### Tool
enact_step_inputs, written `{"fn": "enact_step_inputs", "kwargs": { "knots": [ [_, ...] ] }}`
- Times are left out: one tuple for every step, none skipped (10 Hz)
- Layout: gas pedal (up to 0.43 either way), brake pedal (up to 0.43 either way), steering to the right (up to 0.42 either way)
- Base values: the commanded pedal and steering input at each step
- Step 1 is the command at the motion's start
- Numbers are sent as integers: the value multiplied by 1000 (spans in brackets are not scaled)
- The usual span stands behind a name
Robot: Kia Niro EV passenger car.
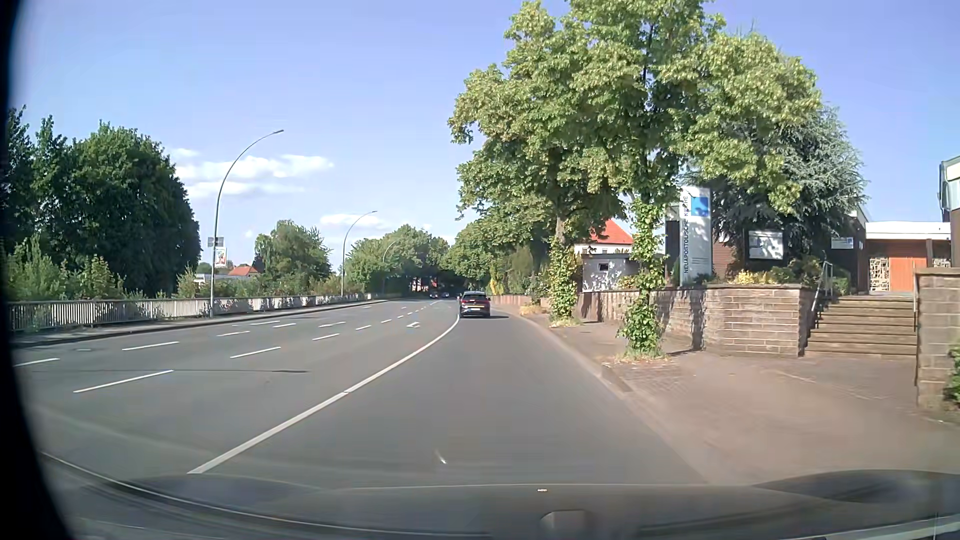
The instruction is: Follow the waypoints while adhering to traffic rules and regulations
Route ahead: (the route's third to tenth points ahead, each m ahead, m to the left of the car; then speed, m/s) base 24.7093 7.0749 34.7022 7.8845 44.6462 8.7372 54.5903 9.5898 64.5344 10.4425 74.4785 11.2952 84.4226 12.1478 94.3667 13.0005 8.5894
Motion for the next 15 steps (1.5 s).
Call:
{"fn": "enact_step_inputs", "kwargs": {
  "knots": [
    [311,6,-3],
    [311,6,-3],
    [311,6,-3],
    [311,6,-3],
    [311,6,-9],
    [311,6,-11],
    [311,6,-14],
    [311,6,-16],
    [311,6,-17],
    [311,6,-17],
    [311,6,-17],
    [311,6,-17],
    [311,6,-17],
    [311,6,-17],
    [311,6,-17]
  ]
}}
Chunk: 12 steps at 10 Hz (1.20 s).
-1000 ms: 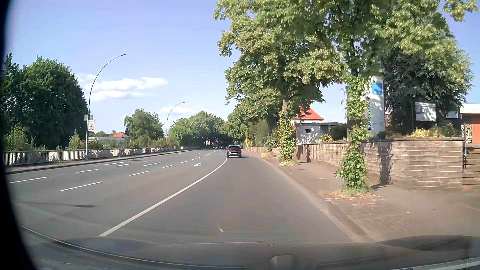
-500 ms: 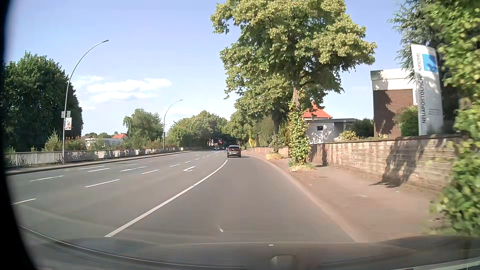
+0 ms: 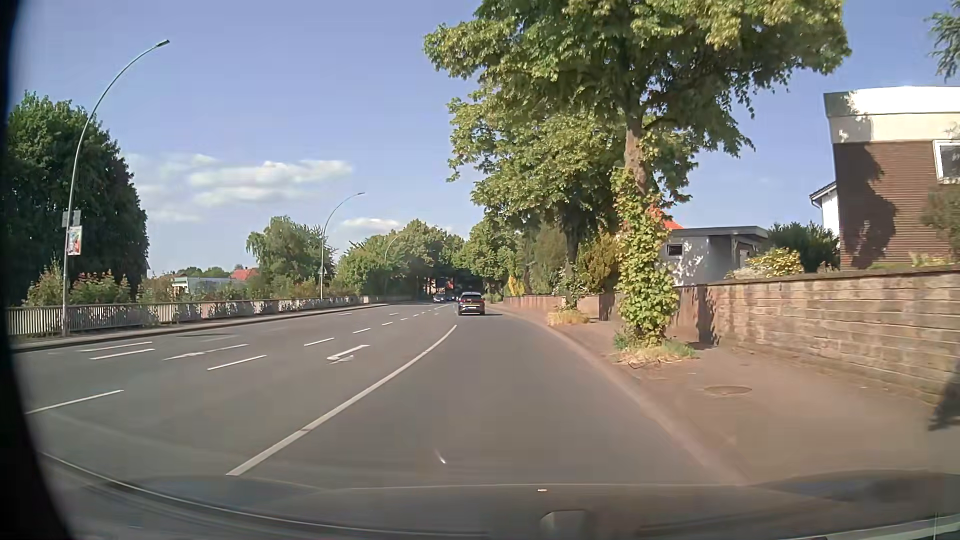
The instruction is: Follow the waypoints while adhering to traffic rules and regulations
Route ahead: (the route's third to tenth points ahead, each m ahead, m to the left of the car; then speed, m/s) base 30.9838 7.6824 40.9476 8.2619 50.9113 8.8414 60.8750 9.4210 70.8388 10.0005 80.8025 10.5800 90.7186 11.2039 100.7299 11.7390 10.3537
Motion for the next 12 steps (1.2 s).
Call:
{"fn": "enact_step_inputs", "kwargs": {
  "knots": [
    [311,6,-16],
    [311,6,-15],
    [311,6,-11],
    [311,6,-9],
    [311,6,-9],
    [311,6,-10],
    [311,6,-10],
    [311,6,-11],
    [311,6,-13],
    [311,6,-16],
    [311,6,-15],
    [311,6,-12]
  ]
}}
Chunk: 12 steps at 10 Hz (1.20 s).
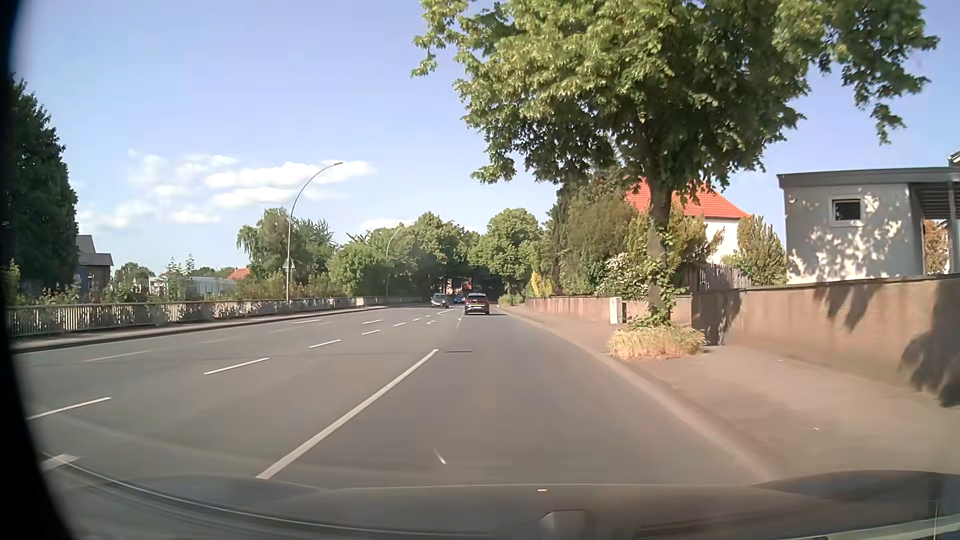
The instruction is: Follow the waypoints while adhering to traffic rules and regulations
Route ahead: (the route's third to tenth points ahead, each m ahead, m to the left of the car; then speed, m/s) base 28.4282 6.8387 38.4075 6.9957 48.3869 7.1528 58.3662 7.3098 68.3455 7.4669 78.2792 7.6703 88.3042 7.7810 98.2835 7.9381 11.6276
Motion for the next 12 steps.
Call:
{"fn": "enact_step_inputs", "kwargs": {
  "knots": [
    [311,6,-10],
    [299,6,-10],
    [299,6,-10],
    [299,6,-9],
    [299,6,-8],
    [287,6,-8],
    [287,6,-8],
    [268,6,-9],
    [260,6,-10],
    [248,6,-10],
    [240,6,-10],
    [228,6,-10]
  ]
}}
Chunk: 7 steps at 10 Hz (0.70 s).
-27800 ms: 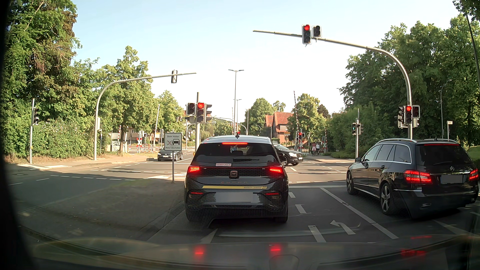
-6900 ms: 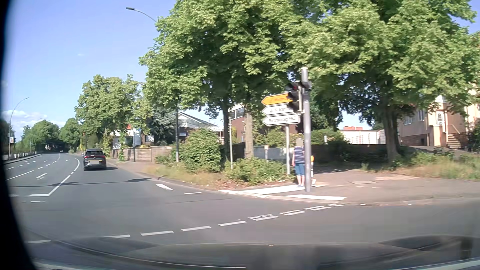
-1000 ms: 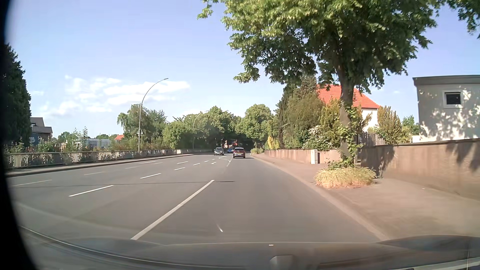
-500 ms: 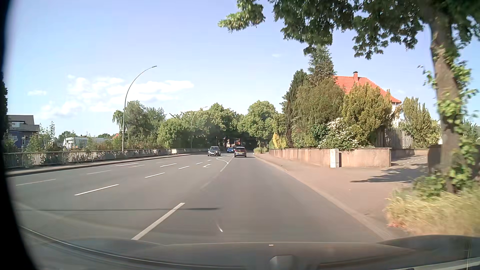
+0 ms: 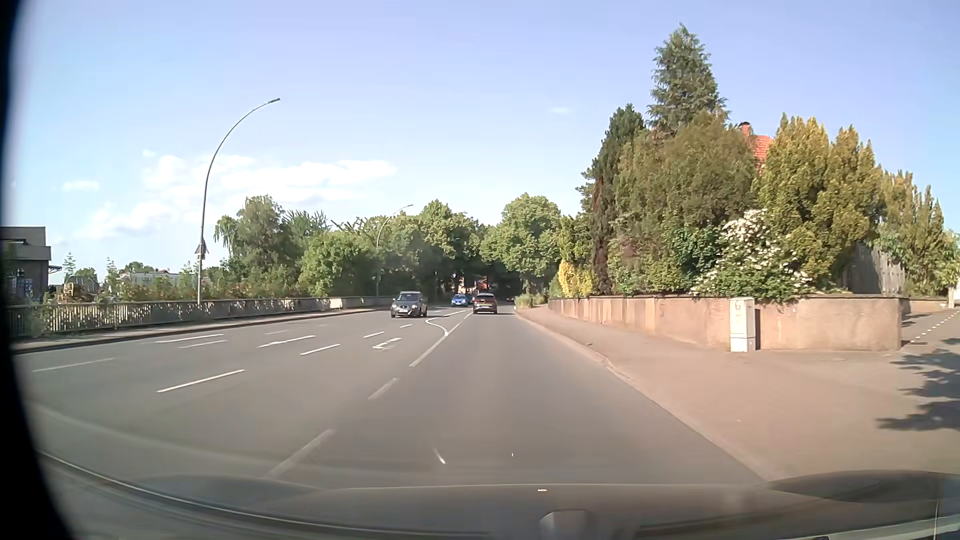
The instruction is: Follow the waypoints while adhering to traffic rules and regulations
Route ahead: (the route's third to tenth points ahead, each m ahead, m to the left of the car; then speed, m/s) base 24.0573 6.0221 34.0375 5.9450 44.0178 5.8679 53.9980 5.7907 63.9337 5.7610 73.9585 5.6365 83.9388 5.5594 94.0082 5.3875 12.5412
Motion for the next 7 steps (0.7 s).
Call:
{"fn": "enact_step_inputs", "kwargs": {
  "knots": [
    [209,6,-10],
    [197,6,-9],
    [177,6,-9],
    [169,6,-9],
    [169,6,-9],
    [169,6,-9],
    [157,6,-9]
  ]
}}
